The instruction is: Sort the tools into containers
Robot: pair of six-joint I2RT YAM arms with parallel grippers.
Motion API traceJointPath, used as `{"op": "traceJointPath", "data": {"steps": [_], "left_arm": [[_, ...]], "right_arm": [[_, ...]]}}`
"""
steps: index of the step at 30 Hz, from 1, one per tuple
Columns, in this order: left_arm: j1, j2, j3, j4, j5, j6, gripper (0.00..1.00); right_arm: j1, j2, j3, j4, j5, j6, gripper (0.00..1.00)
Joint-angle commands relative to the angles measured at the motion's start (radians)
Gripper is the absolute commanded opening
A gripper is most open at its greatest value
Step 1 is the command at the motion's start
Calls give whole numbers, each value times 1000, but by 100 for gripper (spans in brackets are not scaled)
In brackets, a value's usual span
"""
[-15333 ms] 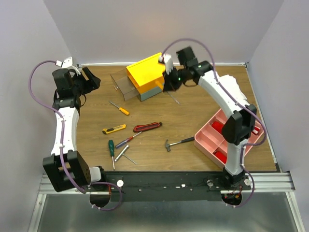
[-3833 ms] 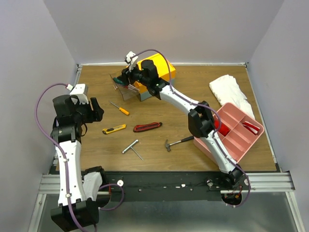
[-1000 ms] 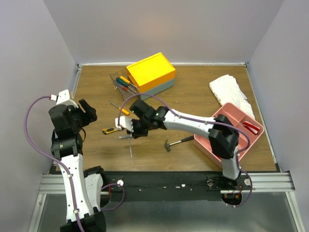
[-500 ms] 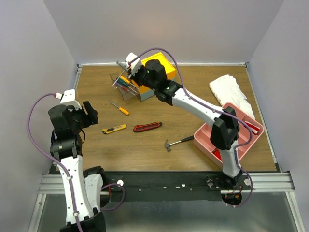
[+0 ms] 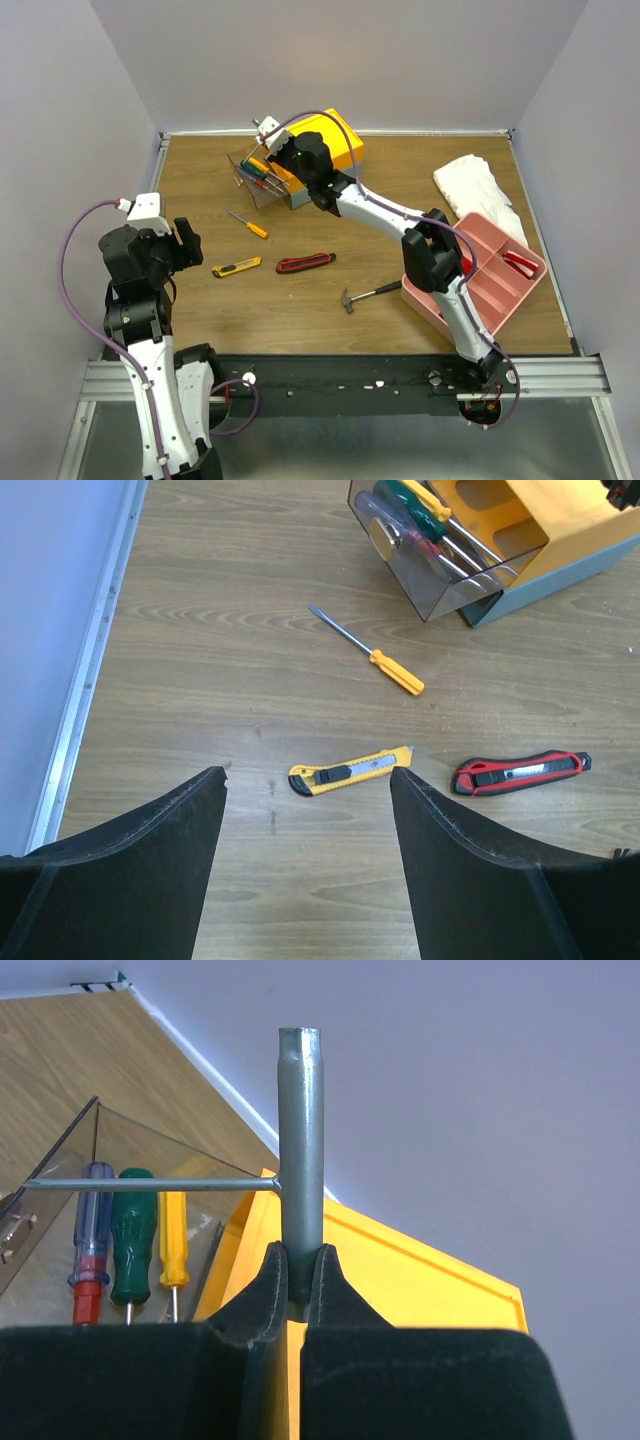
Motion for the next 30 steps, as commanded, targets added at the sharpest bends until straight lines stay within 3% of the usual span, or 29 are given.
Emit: {"op": "traceJointPath", "data": {"steps": [1, 10, 16, 19, 21, 24, 27, 30], "left_arm": [[-1, -38, 9, 2, -10, -9, 77], [5, -68, -18, 42, -13, -35, 77], [5, -77, -33, 59, -10, -38, 78], [7, -75, -38, 65, -10, -41, 78], [5, -72, -39, 69, -10, -47, 78], [5, -61, -42, 77, 1, -53, 78], [7, -46, -54, 91, 14, -67, 78], [7, -32, -70, 115, 34, -86, 78]], "right_arm": [[10, 14, 27, 15, -63, -95, 1], [38, 30, -53, 40, -86, -300, 1], [47, 30, -27, -84, -135, -336, 3], [56, 18, -24, -155, -189, -344, 15], [61, 10, -40, -141, -178, -350, 42], [61, 1, -70, -71, -148, -363, 59], [62, -15, -82, 15, -57, -367, 67], [62, -32, -82, 63, 10, -365, 68]]}}
